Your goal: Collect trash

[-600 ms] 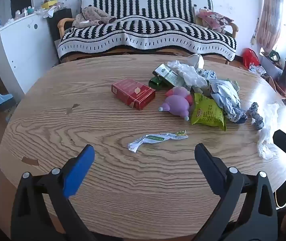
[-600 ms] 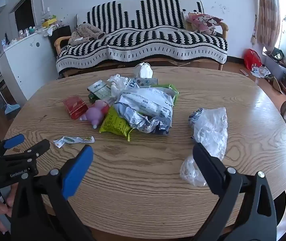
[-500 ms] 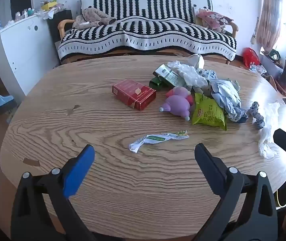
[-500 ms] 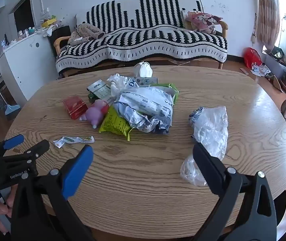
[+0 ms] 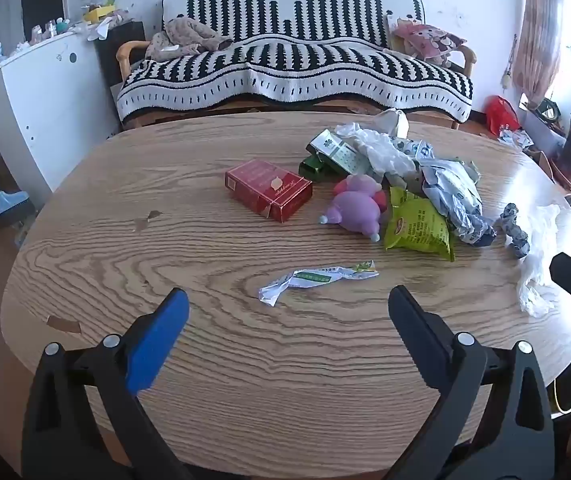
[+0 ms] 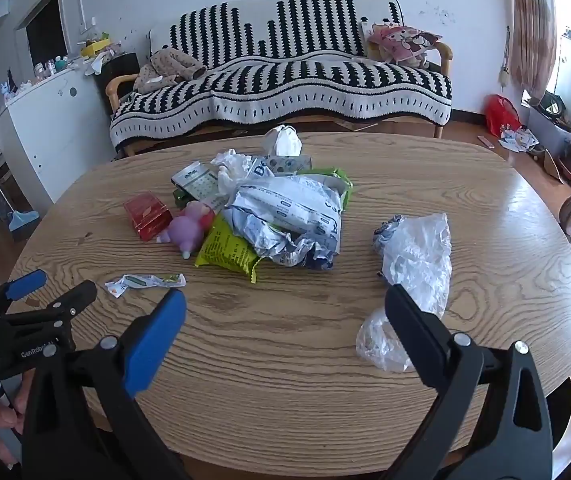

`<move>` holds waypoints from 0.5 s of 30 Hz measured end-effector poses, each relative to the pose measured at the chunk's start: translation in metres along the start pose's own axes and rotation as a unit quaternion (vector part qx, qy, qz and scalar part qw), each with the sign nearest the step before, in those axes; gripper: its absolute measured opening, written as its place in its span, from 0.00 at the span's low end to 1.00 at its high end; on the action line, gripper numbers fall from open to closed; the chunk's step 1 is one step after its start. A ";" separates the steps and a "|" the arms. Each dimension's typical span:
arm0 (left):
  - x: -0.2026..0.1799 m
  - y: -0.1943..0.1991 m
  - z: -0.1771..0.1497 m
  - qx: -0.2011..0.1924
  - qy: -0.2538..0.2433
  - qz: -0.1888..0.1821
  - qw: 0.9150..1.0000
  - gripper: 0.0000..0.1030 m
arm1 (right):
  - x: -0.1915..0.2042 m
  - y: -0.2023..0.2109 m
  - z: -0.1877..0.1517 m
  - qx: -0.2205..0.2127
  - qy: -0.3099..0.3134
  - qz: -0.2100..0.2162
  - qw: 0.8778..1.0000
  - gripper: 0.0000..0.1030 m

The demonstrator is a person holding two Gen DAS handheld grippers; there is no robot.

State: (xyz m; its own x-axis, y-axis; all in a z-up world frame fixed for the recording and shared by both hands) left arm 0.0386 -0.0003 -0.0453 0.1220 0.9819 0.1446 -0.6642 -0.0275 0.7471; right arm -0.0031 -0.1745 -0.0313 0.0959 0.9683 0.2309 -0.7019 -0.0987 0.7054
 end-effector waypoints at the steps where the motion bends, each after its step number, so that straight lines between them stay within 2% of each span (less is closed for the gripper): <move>1: 0.000 0.000 0.000 0.000 0.000 0.001 1.000 0.94 | 0.000 -0.001 0.000 0.000 0.000 0.000 1.000 0.93; 15: -0.002 0.000 0.000 0.001 -0.001 0.000 1.000 0.94 | 0.002 -0.001 -0.001 0.000 0.001 0.000 1.000 0.93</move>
State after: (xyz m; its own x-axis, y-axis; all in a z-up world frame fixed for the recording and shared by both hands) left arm 0.0381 -0.0019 -0.0458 0.1242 0.9814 0.1464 -0.6633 -0.0276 0.7478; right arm -0.0027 -0.1727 -0.0320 0.0936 0.9689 0.2292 -0.7013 -0.0992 0.7059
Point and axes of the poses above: each gripper's, at about its wrist camera, not at the fingertips, and y roughly against the way its jaws point, x to its left, z to its top, the point moved 6 cm from there along -y, roughly the way its jaws point, and after that the axes turned 11 degrees about -y, right-handed, at the moved point
